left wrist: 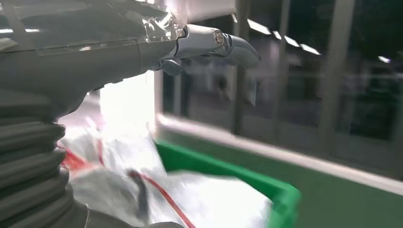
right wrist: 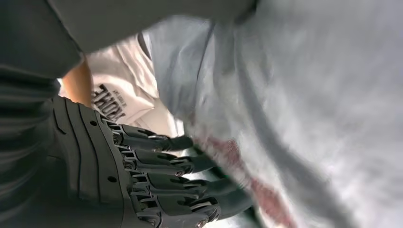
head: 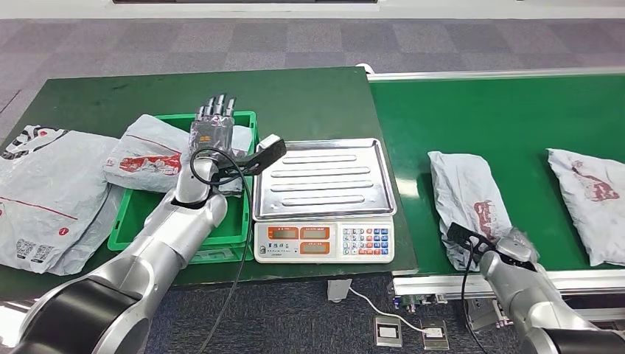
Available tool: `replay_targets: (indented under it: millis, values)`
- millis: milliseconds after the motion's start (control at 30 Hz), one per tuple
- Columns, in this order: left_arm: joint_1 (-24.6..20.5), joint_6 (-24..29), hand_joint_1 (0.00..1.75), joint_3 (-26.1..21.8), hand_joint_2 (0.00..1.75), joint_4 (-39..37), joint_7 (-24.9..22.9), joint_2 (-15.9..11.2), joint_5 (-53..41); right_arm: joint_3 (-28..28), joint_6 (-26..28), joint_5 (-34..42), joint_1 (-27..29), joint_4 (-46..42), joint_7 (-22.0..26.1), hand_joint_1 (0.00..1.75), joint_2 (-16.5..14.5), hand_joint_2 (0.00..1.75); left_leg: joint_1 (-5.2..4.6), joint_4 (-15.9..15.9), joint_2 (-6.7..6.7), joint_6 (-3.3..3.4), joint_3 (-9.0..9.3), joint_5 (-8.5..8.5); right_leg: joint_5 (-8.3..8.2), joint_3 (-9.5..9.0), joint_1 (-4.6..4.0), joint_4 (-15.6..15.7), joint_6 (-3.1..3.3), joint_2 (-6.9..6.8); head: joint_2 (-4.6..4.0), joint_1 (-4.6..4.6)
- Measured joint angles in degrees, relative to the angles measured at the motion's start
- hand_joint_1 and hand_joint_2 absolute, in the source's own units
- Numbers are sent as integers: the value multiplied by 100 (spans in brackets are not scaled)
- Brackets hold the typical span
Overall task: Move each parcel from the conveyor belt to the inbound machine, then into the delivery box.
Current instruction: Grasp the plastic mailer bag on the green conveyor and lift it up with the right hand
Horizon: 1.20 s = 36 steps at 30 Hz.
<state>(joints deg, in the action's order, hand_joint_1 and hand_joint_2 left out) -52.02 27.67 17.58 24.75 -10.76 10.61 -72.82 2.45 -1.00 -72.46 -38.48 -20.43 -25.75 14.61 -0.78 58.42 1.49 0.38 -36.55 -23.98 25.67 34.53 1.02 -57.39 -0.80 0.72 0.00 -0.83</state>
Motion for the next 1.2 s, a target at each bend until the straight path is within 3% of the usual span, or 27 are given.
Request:
replay_targets:
  millis: [133,200,633,800,933,1000,1067,1133,1200]
  values:
    - [314,-81,0,-330,175,408,2292,304,1468,0,-639,31,-157,48,742,175,5,175,0,2,-6,3,1,-3,-2,-5,0,4,-2,5,0,0]
    - [388,-90,0,-414,175,534,2662,406,1583,0,-669,51,-206,60,797,175,5,175,-1,3,-13,6,3,-5,-3,-6,1,5,-4,8,0,0]
    - [730,-180,0,-542,175,1114,2414,619,1695,0,-572,62,-310,84,765,175,-64,175,3,2,-5,5,4,-4,0,-7,-4,0,-4,1,0,-1]
    - [766,-206,0,-542,175,1209,2420,628,1790,-1,75,141,-377,85,715,175,-93,175,-1,3,-5,5,2,-4,1,-5,0,1,-5,3,0,0]
    - [767,-270,0,-542,175,1236,2431,632,1896,-24,294,197,-453,82,706,175,-96,175,-2,3,-5,6,2,-4,0,-5,1,1,-6,3,0,-1]
    - [766,-247,0,-542,175,1239,2427,632,1933,-86,816,251,-416,-7,884,175,-101,175,-2,3,-5,6,0,-4,-1,-4,1,0,-7,2,0,0]
    - [765,-196,0,-542,175,1235,2417,630,1969,-225,1892,291,-331,-309,1080,175,-124,175,-3,3,-6,5,-2,-4,-2,-1,1,-1,-8,4,0,1]
    - [763,-153,0,-542,175,1223,2422,629,2003,-391,2928,358,-176,-913,1328,175,-160,175,0,3,-4,5,-1,-4,0,0,-1,0,-6,2,0,0]
    - [761,-81,0,-542,175,1192,2443,628,2031,-588,3660,544,152,-1890,1952,175,-229,175,3,2,7,3,0,-6,7,-3,-4,0,-5,-9,0,-1]
